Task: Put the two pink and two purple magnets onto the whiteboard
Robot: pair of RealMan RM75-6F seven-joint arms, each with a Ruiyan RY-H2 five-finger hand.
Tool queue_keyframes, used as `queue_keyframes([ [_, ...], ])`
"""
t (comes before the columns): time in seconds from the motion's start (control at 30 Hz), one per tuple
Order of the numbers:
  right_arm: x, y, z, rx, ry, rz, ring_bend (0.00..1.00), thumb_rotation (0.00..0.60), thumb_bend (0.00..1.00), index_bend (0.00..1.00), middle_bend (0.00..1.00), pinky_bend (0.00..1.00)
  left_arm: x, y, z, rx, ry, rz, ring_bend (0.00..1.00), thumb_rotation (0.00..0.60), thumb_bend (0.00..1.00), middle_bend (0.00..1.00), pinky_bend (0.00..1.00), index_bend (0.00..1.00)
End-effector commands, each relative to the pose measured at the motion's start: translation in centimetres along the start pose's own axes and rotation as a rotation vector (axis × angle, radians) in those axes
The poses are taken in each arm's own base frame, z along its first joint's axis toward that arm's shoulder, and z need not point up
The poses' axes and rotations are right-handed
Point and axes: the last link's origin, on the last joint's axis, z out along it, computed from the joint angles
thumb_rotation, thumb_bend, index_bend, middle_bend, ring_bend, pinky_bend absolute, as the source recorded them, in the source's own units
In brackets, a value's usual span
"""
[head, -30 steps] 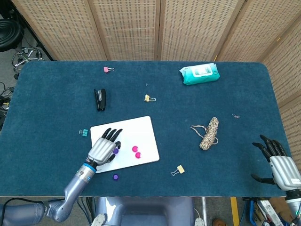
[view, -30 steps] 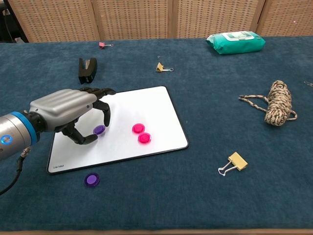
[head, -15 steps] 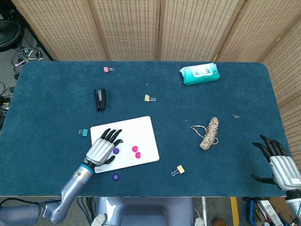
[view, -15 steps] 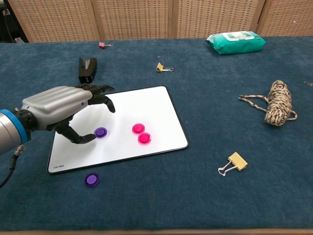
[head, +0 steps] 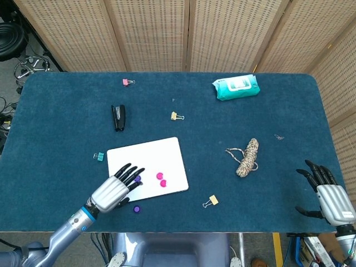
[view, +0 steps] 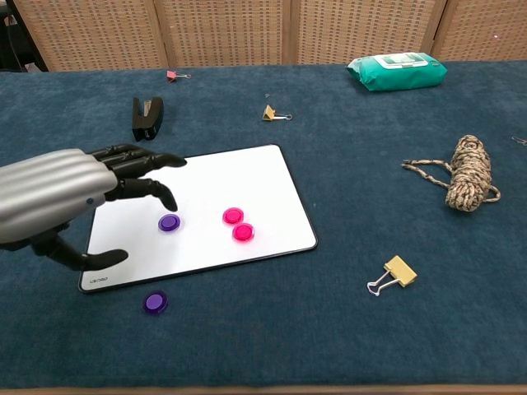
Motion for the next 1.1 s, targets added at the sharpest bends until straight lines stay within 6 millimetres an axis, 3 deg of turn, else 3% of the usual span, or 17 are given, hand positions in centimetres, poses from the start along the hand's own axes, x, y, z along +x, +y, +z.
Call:
queue_keyframes([
  [0.03, 0.0, 0.0, 0.0, 0.000, 0.000, 0.000, 0.00, 0.600, 0.00, 0.16, 0.00, 0.00, -0.4, 0.3, -1.5, -0.028, -0.012, 0.031, 0.00, 0.600, 0.31, 0.00, 0.00, 0.28],
  [0.6, 0.1, 0.2, 0.0, -0.005, -0.003, 0.003, 0.00, 0.600, 0.00, 0.16, 0.00, 0.00, -3.7, 2.0, -1.7, -0.061, -0.078, 0.061, 0.00, 0.600, 0.32, 0.00, 0.00, 0.30],
  [1.1, 0.0, 0.2, 0.0, -0.005, -0.009, 0.003, 0.00, 0.600, 0.00, 0.16, 0.00, 0.00, -4.9, 2.5, -1.0, -0.052, -0.090, 0.077, 0.00, 0.600, 0.34, 0.00, 0.00, 0.35],
])
